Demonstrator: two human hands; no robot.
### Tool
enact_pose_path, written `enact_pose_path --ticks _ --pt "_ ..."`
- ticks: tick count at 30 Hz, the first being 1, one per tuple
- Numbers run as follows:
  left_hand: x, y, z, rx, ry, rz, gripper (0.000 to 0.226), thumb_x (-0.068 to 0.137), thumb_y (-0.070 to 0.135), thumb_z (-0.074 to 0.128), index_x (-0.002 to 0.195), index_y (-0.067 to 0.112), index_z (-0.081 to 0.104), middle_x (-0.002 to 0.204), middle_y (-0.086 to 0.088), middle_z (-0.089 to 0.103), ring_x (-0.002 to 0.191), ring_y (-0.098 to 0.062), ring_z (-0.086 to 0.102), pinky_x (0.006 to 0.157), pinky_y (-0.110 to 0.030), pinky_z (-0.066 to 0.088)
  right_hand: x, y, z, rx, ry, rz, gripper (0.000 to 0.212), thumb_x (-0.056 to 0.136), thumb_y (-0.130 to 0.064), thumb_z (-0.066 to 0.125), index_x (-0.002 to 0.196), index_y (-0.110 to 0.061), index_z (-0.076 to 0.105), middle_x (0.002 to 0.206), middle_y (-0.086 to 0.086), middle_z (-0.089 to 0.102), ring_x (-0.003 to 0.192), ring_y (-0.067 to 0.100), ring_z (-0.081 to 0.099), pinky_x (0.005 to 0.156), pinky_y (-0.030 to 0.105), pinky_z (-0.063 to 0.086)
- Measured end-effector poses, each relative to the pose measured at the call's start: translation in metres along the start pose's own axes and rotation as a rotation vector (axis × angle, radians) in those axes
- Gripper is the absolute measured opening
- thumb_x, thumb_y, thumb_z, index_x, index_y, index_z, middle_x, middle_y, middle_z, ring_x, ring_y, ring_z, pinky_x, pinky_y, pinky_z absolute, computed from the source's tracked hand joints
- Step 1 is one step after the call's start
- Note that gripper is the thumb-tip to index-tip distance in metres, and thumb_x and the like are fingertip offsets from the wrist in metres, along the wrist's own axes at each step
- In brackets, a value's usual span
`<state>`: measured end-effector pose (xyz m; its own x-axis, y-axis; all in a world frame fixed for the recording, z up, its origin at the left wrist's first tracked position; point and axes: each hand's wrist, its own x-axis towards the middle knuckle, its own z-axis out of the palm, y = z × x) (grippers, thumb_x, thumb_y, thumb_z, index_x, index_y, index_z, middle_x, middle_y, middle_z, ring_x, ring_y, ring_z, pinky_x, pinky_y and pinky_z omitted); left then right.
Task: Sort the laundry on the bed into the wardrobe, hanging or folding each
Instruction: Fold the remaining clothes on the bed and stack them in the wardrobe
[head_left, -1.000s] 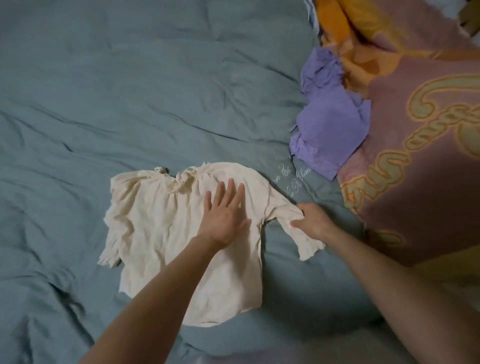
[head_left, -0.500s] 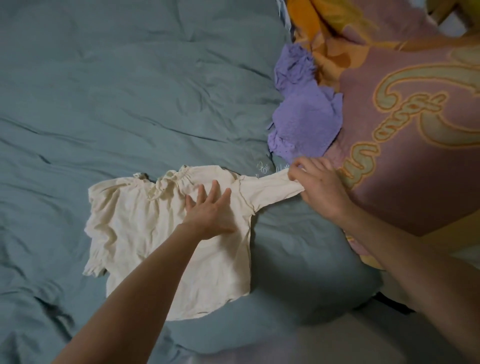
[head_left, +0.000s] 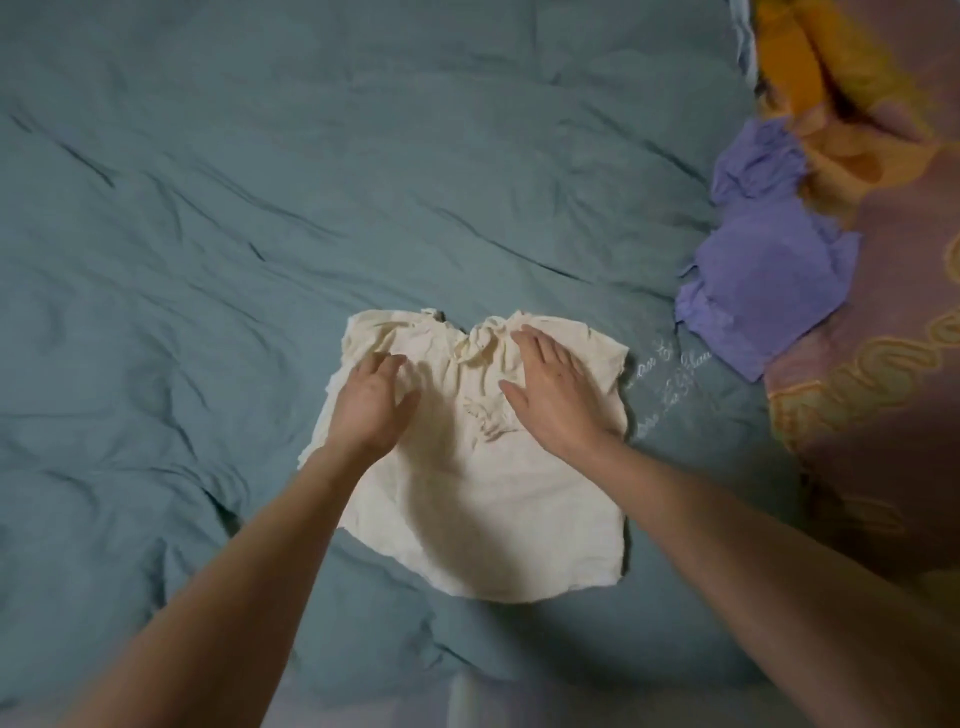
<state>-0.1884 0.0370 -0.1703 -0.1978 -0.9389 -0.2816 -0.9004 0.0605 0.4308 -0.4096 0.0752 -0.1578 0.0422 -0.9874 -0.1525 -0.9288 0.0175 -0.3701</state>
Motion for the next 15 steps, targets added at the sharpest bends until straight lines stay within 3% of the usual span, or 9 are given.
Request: enact_pose_path --ticks 3,6,10,12,15 --pt "-0.007 -0.029 0.007 -0.064 0.0 -0.05 0.052 0.092 0.022 0.058 0.138 0.004 0.045 0.145 -0.016 0.04 0.131 -0.033 0.039 0.109 -0.039 0.034 -0.017 -0.002 0.035 -0.183 0.02 -0.126 0.059 0.098 -0.042 0.031 0.147 -0.009 0.032 0.156 0.01 0.027 0.145 0.025 0.021 0.118 0.04 0.015" --pt "-0.012 -0.05 0.011 -0.179 0.069 -0.072 0.053 0.091 0.015 0.057 0.139 0.0 0.04 0.146 -0.018 0.033 0.133 -0.033 0.036 0.112 -0.036 0.029 -0.022 0.001 0.067 -0.374 -0.1 -0.152 0.061 0.1 -0.044 0.018 0.152 -0.013 0.021 0.159 0.008 0.017 0.148 0.025 0.012 0.118 0.043 0.011" --pt "-0.019 -0.078 0.009 -0.327 0.267 -0.17 0.041 0.095 0.012 0.05 0.135 0.001 0.045 0.138 -0.017 0.042 0.127 -0.03 0.042 0.11 -0.035 0.03 -0.007 0.003 0.091 -0.391 -0.146 -0.005 0.058 0.097 -0.039 0.023 0.14 -0.008 0.046 0.147 0.012 0.043 0.141 0.031 0.031 0.115 0.047 0.017" --pt "-0.02 -0.099 0.007 -0.354 0.218 -0.307 0.04 0.097 0.014 0.046 0.135 0.002 0.046 0.136 -0.017 0.046 0.125 -0.031 0.044 0.108 -0.037 0.033 -0.002 -0.003 0.092 -0.402 -0.123 0.018 0.057 0.094 -0.037 0.027 0.133 -0.006 0.054 0.141 0.014 0.05 0.136 0.033 0.039 0.114 0.048 0.019" --pt "-0.02 -0.127 0.006 -0.366 -0.002 -0.362 0.038 0.098 0.016 0.048 0.133 -0.001 0.05 0.131 -0.021 0.054 0.121 -0.035 0.051 0.1 -0.035 0.036 0.0 -0.031 0.081 -0.364 0.109 0.064 0.047 0.089 -0.033 0.036 0.118 -0.006 0.062 0.122 0.014 0.063 0.119 0.032 0.054 0.108 0.046 0.026"
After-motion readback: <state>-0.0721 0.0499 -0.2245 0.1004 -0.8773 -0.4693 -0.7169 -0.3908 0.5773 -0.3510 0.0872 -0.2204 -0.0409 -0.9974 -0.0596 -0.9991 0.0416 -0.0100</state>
